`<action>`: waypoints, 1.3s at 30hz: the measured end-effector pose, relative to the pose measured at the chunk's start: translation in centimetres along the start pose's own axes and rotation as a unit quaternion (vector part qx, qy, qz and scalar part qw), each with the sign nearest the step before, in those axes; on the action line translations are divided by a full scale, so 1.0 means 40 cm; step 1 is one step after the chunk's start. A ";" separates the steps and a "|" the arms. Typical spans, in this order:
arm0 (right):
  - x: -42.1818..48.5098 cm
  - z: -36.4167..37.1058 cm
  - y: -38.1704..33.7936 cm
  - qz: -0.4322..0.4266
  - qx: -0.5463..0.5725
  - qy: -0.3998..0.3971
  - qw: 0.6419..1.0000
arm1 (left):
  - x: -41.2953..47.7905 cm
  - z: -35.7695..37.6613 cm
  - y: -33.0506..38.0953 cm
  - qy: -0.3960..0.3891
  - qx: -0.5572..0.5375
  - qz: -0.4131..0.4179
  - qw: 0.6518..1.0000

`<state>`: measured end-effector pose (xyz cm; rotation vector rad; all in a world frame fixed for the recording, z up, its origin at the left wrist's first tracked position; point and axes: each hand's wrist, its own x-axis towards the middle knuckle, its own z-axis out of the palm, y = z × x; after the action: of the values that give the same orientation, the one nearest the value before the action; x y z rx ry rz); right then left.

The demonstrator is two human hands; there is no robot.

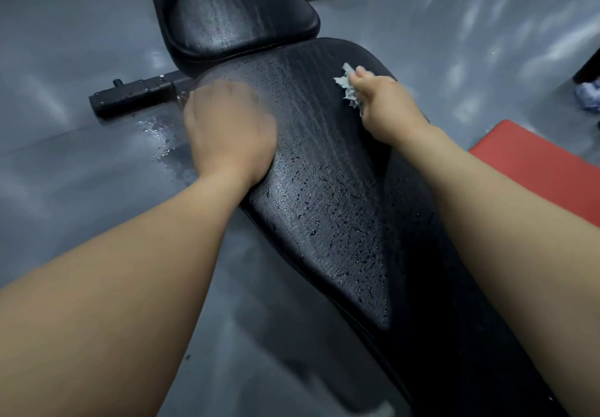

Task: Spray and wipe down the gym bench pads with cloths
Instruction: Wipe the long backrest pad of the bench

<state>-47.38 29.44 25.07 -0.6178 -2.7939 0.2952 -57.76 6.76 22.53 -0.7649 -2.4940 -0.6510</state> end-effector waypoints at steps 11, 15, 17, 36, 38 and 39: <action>-0.132 0.055 -0.127 -0.258 0.084 -0.052 0.961 | -0.006 -0.004 -0.012 0.023 -0.084 -0.002 0.996; -0.012 0.032 -0.112 -0.216 0.057 -0.036 0.974 | -0.006 0.001 -0.014 0.037 -0.104 -0.001 0.994; 0.083 0.026 -0.101 -0.159 0.055 -0.007 0.986 | -0.004 0.005 -0.016 0.049 -0.112 -0.001 0.993; 0.193 0.022 -0.228 -0.242 0.096 -0.051 0.964 | -0.013 0.002 -0.009 0.087 -0.153 -0.100 0.979; 0.213 0.004 -0.181 -0.166 0.072 -0.039 0.983 | -0.015 0.002 -0.005 0.095 -0.163 -0.121 0.975; 0.216 0.003 -0.173 -0.136 0.068 -0.036 0.988 | -0.016 0.001 -0.006 0.099 -0.170 -0.134 0.971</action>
<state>-57.63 27.07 28.53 -0.1936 -2.8507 0.4536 -57.45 6.35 22.07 -0.4495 -2.3477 -1.2111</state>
